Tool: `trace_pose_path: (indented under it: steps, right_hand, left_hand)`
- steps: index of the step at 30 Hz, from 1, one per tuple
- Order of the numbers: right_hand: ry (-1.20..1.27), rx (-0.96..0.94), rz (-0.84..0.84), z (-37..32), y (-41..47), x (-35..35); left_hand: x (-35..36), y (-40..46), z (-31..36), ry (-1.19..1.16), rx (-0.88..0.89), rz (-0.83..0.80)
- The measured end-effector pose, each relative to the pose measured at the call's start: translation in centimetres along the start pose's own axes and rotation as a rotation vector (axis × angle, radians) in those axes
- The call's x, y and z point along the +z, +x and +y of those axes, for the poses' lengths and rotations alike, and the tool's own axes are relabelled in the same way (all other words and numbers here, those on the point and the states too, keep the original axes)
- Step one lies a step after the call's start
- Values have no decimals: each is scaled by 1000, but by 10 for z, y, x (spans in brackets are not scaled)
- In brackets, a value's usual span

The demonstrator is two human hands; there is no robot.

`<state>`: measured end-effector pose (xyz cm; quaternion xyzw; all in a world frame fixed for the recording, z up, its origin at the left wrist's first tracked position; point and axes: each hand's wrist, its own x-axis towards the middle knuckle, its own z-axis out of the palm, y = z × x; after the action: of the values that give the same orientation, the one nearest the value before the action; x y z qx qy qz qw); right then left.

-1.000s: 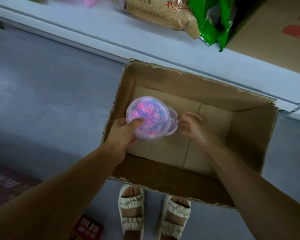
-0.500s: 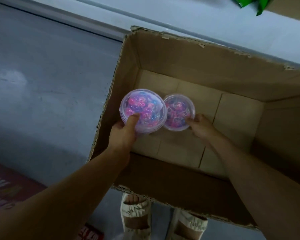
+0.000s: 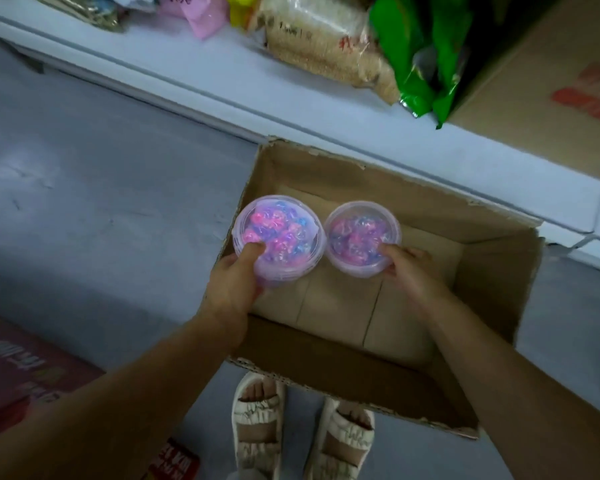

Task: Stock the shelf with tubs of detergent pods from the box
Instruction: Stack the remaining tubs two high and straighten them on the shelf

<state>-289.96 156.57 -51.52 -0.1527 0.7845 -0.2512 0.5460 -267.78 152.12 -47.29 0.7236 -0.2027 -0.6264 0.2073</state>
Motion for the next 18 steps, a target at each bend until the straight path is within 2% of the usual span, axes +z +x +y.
trace_pose_path:
  steps: [12, 18]
  right_hand:
    - [67, -155, 91, -197, -221, -92]
    - [98, -353, 67, -298, -345, -127]
  left_hand:
    - [-33, -215, 185, -205, 157, -78]
    - [-63, -333, 265, -236, 274, -56]
